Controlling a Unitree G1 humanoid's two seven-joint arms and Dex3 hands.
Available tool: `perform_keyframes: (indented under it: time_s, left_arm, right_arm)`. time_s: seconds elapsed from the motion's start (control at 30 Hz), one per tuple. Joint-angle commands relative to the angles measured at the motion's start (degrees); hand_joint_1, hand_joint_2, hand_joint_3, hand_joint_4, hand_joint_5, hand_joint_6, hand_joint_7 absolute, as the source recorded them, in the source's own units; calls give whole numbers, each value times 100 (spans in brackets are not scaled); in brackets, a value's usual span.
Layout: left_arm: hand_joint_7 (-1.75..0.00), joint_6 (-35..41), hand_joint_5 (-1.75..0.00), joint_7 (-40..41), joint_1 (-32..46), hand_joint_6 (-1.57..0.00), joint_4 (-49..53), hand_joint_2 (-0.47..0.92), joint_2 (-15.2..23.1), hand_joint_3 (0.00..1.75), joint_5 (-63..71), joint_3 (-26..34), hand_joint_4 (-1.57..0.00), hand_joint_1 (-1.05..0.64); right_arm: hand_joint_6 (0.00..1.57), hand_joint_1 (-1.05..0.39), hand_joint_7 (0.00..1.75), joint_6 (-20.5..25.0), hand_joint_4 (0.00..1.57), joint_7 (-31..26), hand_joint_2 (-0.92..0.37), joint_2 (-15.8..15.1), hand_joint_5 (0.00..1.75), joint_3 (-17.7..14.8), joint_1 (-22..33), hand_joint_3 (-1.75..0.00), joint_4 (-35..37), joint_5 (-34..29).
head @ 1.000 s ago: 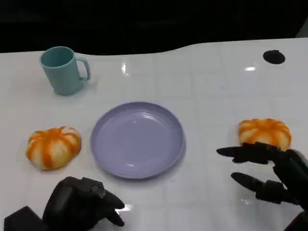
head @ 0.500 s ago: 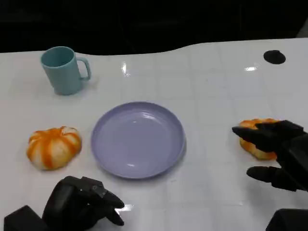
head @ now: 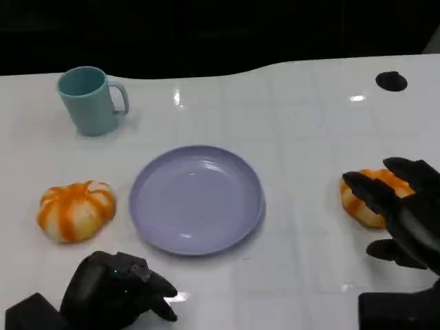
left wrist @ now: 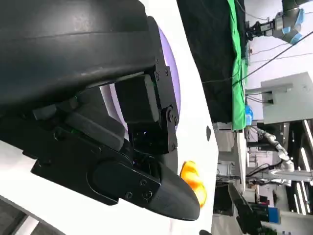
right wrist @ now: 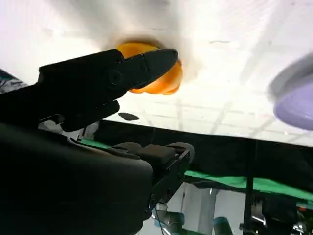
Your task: Grasp the bread from the table and place it into the plate.
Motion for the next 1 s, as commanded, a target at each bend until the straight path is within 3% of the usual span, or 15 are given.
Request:
perform_keyframes:
  time_s: [0.03, 0.33, 0.5, 0.9, 1.0]
  left_arm:
    - [-23, -62, -64, -19, 2, -157, 37, 91, 107, 0, -22, 36, -145, -105]
    - [-23, -33, -64, 0, 29, -157, -6, 91, 81, 0, -27, 23, -145, -105]
    - [-23, -21, -64, -3, 45, -157, -28, 91, 72, 0, -36, 18, -145, -105]
    - [-24, -58, -64, -11, 100, -157, -94, 91, 66, 0, -41, 10, -145, -105]
    - [-24, -37, -64, 5, 119, -157, -123, 91, 64, 0, -33, 5, -145, -105]
  right_arm:
    - [25, -63, 1, 283, 0, 41, -88, -107, 36, 233, -336, 0, 342, -136]
    - [30, -58, 1, 683, 0, -58, -86, -88, 47, 658, -938, 0, 1124, -183]
    - [37, -51, 0, 994, 19, -174, -82, 77, 30, 1005, -1538, 0, 2006, -299]
    - [39, -49, 1, 1091, 32, -568, -83, 325, 14, 1530, -2378, 0, 3804, 104]
    - [55, -43, 2, 910, 57, -717, -86, 319, 10, 1575, -2498, 0, 4106, 309]
